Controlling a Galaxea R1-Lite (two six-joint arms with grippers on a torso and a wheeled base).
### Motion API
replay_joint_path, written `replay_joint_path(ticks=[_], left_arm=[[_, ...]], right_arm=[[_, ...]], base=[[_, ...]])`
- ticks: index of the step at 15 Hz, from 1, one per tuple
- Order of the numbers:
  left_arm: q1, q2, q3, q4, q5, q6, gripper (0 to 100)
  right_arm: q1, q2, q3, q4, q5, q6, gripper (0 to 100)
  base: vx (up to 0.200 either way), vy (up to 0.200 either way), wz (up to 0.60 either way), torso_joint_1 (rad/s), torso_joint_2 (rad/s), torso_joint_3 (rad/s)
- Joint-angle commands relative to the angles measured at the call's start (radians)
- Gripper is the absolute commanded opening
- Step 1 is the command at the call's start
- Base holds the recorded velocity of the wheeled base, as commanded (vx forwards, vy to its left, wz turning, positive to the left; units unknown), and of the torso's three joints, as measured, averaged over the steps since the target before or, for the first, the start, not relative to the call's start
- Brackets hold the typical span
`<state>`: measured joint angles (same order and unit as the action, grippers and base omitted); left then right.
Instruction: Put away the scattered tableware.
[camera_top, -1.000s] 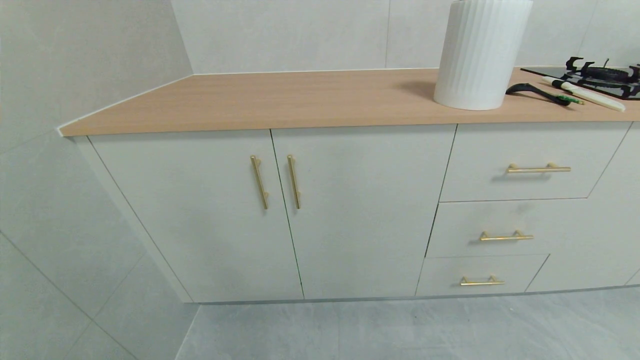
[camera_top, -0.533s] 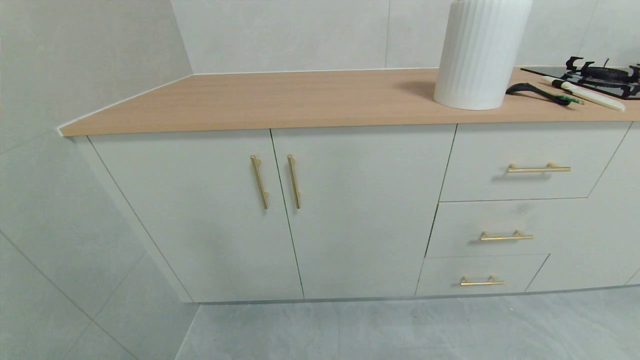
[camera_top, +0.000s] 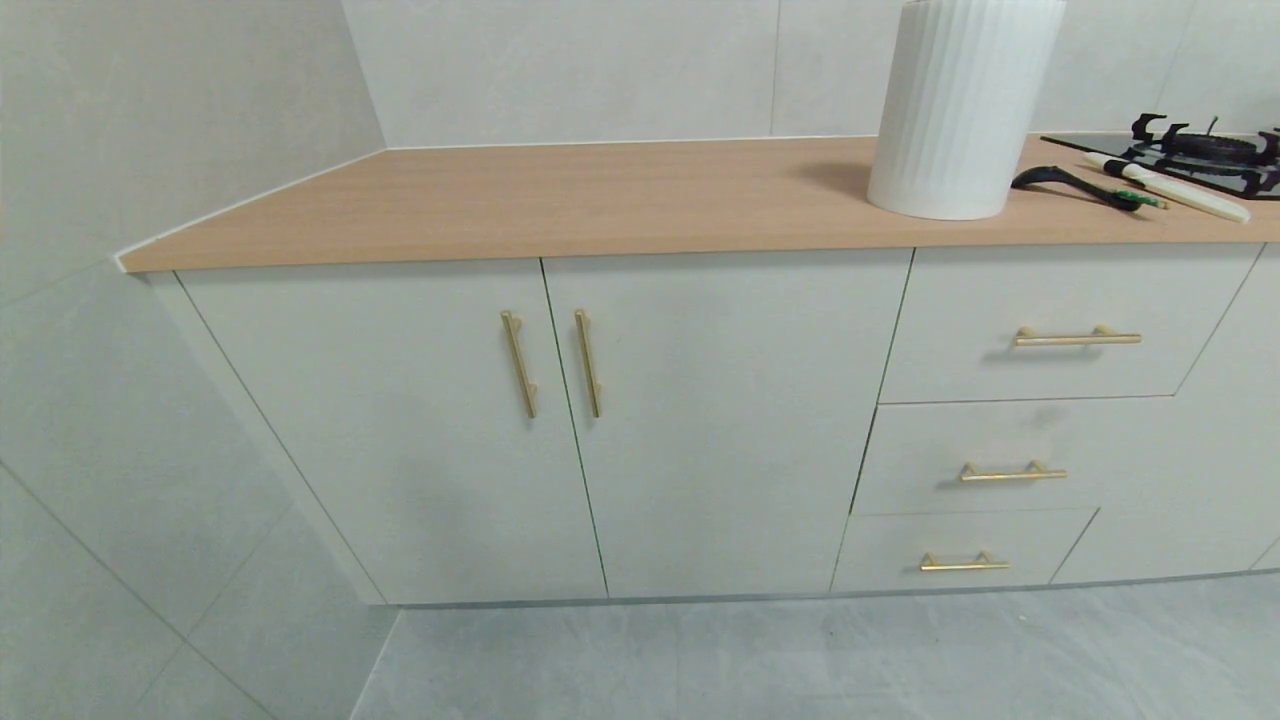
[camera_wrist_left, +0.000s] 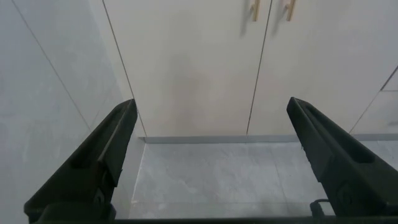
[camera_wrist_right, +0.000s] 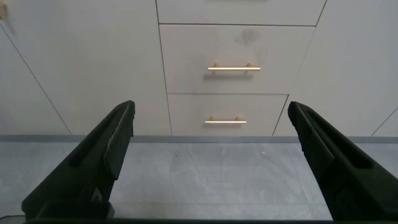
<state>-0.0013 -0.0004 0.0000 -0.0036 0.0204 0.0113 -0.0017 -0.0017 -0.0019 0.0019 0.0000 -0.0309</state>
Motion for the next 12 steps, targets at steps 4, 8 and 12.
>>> replay_joint_path(ticks=[4, 8, 12], left_arm=[[0.000, 0.000, 0.000, 0.001, 0.000, -0.014, 100], [0.000, 0.000, 0.000, -0.001, 0.000, -0.016, 100], [0.000, 0.000, 0.000, -0.001, 0.000, -0.019, 100]], right_arm=[[0.000, 0.002, 0.000, 0.003, 0.000, 0.000, 100], [0.000, 0.003, 0.000, 0.003, 0.002, 0.003, 100], [0.000, 0.003, 0.000, 0.003, 0.002, 0.003, 100]], base=[[0.000, 0.000, 0.00, 0.000, 0.00, 0.000], [0.000, 0.000, 0.00, 0.000, 0.00, 0.000], [0.000, -0.100, 0.00, 0.002, 0.00, 0.001]])
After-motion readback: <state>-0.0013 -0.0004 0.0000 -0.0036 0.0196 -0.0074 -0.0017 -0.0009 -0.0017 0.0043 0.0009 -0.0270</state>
